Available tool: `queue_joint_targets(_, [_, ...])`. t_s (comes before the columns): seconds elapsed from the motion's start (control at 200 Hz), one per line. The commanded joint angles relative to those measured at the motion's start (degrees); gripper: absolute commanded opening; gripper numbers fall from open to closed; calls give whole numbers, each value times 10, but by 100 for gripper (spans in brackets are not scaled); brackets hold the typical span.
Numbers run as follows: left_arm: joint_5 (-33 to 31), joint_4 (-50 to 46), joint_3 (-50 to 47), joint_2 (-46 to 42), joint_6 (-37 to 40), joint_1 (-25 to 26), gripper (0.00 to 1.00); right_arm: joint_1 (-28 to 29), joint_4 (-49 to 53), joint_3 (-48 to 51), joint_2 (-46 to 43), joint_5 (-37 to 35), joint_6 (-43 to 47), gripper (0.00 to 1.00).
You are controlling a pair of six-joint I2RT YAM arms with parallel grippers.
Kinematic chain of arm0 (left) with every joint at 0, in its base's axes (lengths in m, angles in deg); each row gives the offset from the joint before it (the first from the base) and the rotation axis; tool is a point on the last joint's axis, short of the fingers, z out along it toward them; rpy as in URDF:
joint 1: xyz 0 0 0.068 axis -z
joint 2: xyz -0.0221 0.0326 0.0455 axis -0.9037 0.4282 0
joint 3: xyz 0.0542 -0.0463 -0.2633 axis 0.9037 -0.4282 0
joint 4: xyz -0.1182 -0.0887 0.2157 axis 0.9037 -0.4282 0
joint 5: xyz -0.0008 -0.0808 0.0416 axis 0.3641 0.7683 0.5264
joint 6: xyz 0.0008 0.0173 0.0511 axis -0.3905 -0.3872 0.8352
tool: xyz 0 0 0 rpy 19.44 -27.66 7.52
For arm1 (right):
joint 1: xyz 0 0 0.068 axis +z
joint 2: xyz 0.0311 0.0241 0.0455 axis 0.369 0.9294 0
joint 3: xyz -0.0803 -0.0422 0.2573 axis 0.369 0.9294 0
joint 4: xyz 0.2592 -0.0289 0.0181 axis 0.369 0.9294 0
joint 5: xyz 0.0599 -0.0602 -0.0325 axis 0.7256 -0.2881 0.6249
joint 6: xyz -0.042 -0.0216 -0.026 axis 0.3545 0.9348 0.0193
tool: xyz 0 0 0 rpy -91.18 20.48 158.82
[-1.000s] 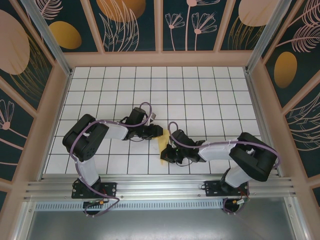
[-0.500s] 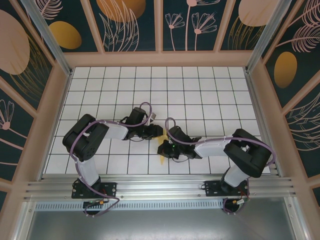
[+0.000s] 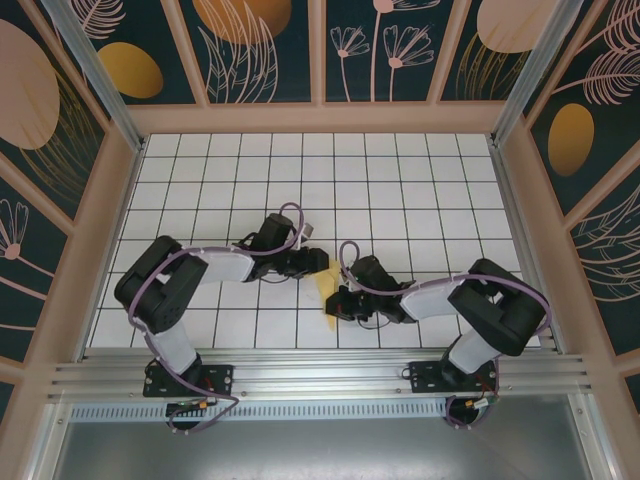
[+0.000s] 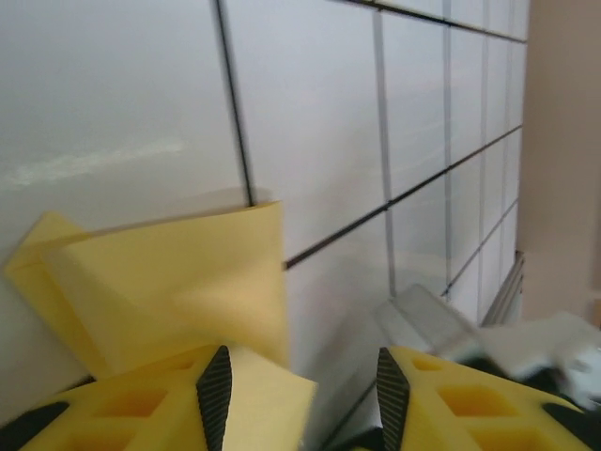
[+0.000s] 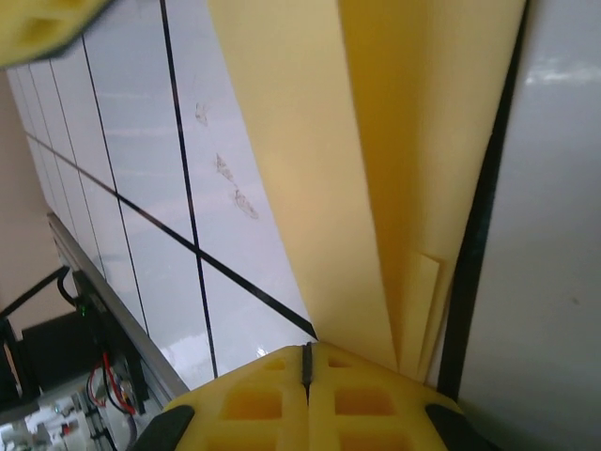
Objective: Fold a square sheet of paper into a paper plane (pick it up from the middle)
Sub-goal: Fold the wing for the fifth time at the center of the table.
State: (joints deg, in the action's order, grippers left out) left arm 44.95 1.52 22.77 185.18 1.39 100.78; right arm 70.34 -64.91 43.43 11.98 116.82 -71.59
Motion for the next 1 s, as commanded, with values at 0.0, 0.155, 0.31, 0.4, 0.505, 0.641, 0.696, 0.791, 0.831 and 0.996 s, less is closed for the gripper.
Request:
queue_joint_targets(0.0, [-40, -10, -9, -59, -4, 1, 50, -21, 82, 10, 23, 29, 70, 4])
queue_joint_targets(0.155, [-57, -11, -40, -96, -11, 1, 47, -41, 94, 0, 38, 36, 97, 4])
queue_joint_targets(0.31, [-18, 61, -91, -114, -54, 16, 36, -50, 93, -9, 49, 41, 108, 4])
queue_joint_targets(0.4, [-25, 53, -90, -108, -54, 33, 29, -50, 95, -15, 54, 38, 113, 4])
queue_joint_targets(0.505, [-34, 63, -101, -92, -68, 39, 22, -50, 92, -15, 59, 37, 106, 4])
queue_joint_targets(0.641, [-32, 76, -100, -67, -66, 49, 21, -50, 91, -12, 58, 36, 103, 4])
queue_joint_targets(0.696, [-24, 80, -96, -52, -62, 50, 21, -50, 90, -13, 58, 37, 102, 4])
queue_joint_targets(0.791, [-9, 105, -96, -35, -70, 51, 21, -50, 89, -13, 58, 36, 101, 4])
queue_joint_targets(0.831, [-5, 105, -93, -29, -68, 52, 22, -50, 89, -13, 59, 35, 101, 4])
queue_joint_targets(0.996, [1, 83, -93, -26, -56, 54, 24, -50, 82, -11, 63, 34, 93, 4])
